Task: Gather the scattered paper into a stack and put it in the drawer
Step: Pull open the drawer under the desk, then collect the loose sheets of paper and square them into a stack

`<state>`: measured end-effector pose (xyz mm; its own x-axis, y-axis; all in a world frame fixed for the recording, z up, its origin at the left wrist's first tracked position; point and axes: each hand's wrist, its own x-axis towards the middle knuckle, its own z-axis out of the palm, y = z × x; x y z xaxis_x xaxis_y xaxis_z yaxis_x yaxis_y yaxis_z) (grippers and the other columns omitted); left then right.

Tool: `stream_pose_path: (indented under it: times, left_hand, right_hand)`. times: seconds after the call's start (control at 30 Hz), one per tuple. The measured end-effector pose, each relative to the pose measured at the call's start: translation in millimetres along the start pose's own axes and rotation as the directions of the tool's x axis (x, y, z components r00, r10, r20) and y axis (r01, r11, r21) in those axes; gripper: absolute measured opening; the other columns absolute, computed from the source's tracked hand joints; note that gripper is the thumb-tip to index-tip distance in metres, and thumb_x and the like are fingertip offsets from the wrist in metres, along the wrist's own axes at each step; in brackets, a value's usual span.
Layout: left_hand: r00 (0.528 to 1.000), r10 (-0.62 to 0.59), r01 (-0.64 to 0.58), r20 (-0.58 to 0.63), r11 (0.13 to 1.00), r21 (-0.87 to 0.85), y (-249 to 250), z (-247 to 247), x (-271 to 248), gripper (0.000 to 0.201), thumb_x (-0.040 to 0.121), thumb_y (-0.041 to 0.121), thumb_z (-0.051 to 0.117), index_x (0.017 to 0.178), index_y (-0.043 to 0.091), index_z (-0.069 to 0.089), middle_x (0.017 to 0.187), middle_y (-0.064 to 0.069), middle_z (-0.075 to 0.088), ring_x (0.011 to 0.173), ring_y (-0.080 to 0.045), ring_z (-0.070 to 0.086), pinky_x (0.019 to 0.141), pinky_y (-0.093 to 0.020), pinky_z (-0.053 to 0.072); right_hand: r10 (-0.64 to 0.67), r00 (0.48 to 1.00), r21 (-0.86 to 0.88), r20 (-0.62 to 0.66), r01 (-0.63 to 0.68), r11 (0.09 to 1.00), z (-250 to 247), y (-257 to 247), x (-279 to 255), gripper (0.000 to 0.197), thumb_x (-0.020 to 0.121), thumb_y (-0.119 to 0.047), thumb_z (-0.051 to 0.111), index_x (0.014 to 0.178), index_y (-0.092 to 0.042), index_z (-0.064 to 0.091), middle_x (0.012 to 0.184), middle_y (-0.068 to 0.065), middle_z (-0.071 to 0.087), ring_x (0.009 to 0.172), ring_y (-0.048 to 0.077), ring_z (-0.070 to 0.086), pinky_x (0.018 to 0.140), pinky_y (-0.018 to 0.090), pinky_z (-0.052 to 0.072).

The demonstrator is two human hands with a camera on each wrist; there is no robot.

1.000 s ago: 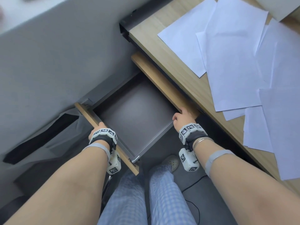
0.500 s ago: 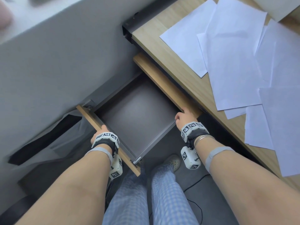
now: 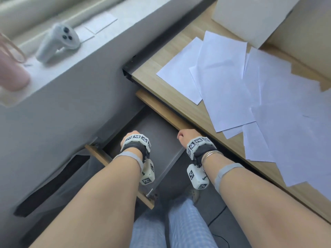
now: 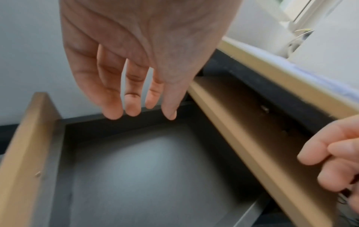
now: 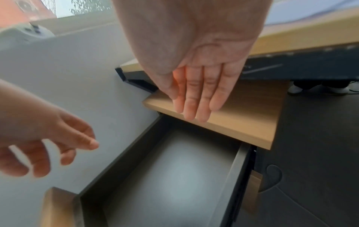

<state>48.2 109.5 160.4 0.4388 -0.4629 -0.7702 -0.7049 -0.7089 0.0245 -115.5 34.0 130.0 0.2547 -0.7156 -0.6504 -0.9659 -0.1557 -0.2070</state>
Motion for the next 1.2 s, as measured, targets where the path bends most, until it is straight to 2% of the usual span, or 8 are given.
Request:
stream_pose_path:
  times: [0.1,0.37,0.5,0.63,0.77,0.83,0.93,1.2]
  left_hand:
    - [0.994,0.105,-0.101,-0.039,0.99,0.098,26,-29,-27,0.029,0.076,0.008,0.065,0.105,0.006,0.065,0.069,-0.005,0.054,0.08,-0.027,0.055,0.07,-0.028,0.045]
    - [0.941,0.336,-0.3,-0.036,0.881,0.366,97,-68,-51,0.028,0.081,0.012,0.06,0.108,0.006,0.065,0.115,-0.009,0.06,0.092,-0.028,0.056,0.074,-0.032,0.047]
    - [0.925,0.381,-0.354,0.0,0.859,0.369,136,-70,-44,0.028,0.08,0.012,0.058,0.106,0.004,0.064,0.114,-0.013,0.061,0.091,-0.03,0.058,0.079,-0.035,0.052]
    - [0.931,0.351,-0.332,-0.103,0.928,0.168,179,-68,-23,0.005,0.083,0.01,0.055,0.084,0.006,0.054,0.08,-0.009,0.054,0.086,-0.029,0.058,0.076,-0.031,0.049]
    - [0.923,0.36,-0.351,-0.136,0.932,0.086,232,-64,0,0.021,0.084,0.01,0.052,0.066,0.007,0.044,0.079,-0.009,0.055,0.078,-0.029,0.051,0.069,-0.032,0.041]
    - [0.914,0.388,-0.376,-0.117,0.92,0.106,259,-64,7,0.005,0.083,0.009,0.052,0.082,0.005,0.052,0.096,-0.013,0.061,0.086,-0.032,0.056,0.072,-0.034,0.043]
    - [0.901,0.417,-0.402,-0.122,0.907,0.126,297,-59,24,0.03,0.086,0.012,0.049,0.115,0.008,0.054,0.12,-0.014,0.053,0.11,-0.036,0.055,0.087,-0.04,0.047]
    - [0.837,0.532,-0.501,-0.127,0.839,0.211,376,-50,43,0.051,0.084,0.004,0.042,0.131,0.022,0.044,0.139,-0.008,0.036,0.131,-0.034,0.03,0.102,-0.046,0.039]
  right_hand:
    - [-0.035,0.999,0.05,-0.042,0.037,0.998,-23,-1,-8,0.031,0.092,-0.015,0.037,0.106,-0.019,0.064,0.109,0.006,0.065,0.093,0.027,0.062,0.082,0.03,0.051]
    - [0.034,0.98,0.091,-0.194,-0.016,0.996,-94,47,-14,0.034,0.091,-0.014,0.036,0.108,-0.016,0.066,0.112,0.009,0.067,0.103,0.028,0.062,0.085,0.031,0.05]
    - [0.107,0.971,0.133,-0.212,-0.08,0.988,-116,89,-7,0.034,0.09,-0.013,0.037,0.106,-0.018,0.066,0.113,0.006,0.068,0.101,0.027,0.063,0.084,0.03,0.05]
    - [0.155,0.964,0.11,-0.214,-0.134,0.985,-137,130,6,0.035,0.09,-0.01,0.036,0.108,-0.017,0.066,0.118,0.007,0.064,0.107,0.027,0.06,0.086,0.03,0.049]
    - [0.263,0.947,0.109,-0.186,-0.246,0.963,-154,188,15,0.033,0.09,-0.009,0.04,0.113,-0.015,0.062,0.123,0.008,0.06,0.113,0.027,0.057,0.09,0.03,0.046]
    - [0.329,0.93,0.114,-0.162,-0.314,0.943,-161,219,19,0.033,0.089,-0.007,0.044,0.117,-0.016,0.058,0.128,0.009,0.054,0.118,0.028,0.053,0.094,0.031,0.044]
    - [0.424,0.891,0.128,-0.161,-0.407,0.905,-168,262,23,0.034,0.088,-0.009,0.047,0.12,-0.017,0.053,0.131,0.011,0.044,0.121,0.032,0.047,0.1,0.037,0.042]
    - [0.616,0.779,0.201,-0.112,-0.59,0.782,-186,342,26,0.059,0.08,-0.023,0.065,0.132,-0.02,0.038,0.135,0.01,0.037,0.127,0.033,0.037,0.099,0.044,0.042]
